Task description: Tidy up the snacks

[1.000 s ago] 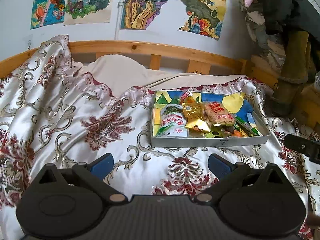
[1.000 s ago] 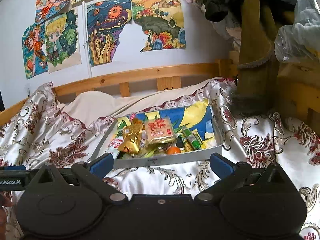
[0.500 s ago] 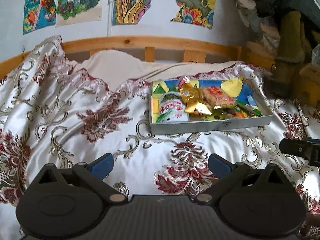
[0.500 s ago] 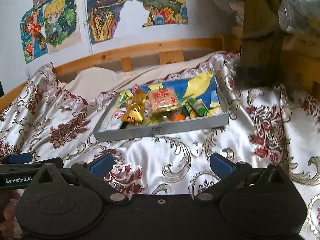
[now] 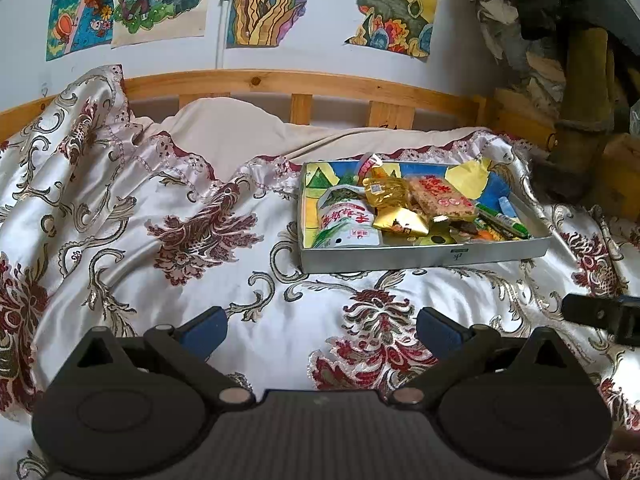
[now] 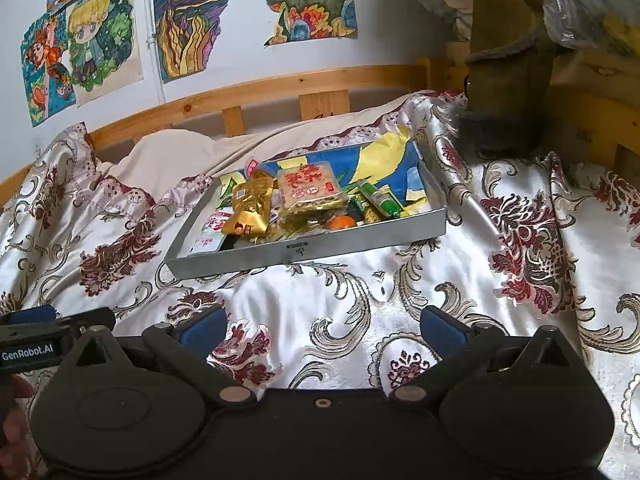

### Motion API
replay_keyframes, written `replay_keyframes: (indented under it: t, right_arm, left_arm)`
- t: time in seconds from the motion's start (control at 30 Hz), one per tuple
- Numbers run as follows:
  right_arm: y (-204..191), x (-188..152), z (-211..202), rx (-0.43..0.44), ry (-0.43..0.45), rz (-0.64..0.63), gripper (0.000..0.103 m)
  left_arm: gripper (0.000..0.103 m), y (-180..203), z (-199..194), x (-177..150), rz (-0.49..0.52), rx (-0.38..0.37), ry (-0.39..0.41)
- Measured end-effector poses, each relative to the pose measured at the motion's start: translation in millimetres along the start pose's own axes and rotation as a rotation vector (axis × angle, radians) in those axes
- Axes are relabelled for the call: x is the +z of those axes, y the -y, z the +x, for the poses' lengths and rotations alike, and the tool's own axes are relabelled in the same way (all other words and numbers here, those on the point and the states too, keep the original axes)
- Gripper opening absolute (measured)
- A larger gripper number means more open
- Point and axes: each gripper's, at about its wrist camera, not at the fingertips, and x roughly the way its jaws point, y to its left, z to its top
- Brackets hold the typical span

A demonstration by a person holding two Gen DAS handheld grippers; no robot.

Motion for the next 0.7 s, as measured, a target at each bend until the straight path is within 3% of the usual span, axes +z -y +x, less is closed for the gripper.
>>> replay_keyframes:
  t: [0.43, 0.7]
  right_arm:
    - [-3.0, 0.3, 4.8, -0.036, 0.044, -0.002, 0.102]
    - [-13.0, -0.7, 12.8, -0.014, 0.035, -0.017, 0.102]
  left_arm:
    - [0.103, -2.8, -0.8, 2.0, -0.015, -0.005, 0.025]
    - [0.103, -5.0, 0.6, 1.2, -0.025, -0.004, 0.025]
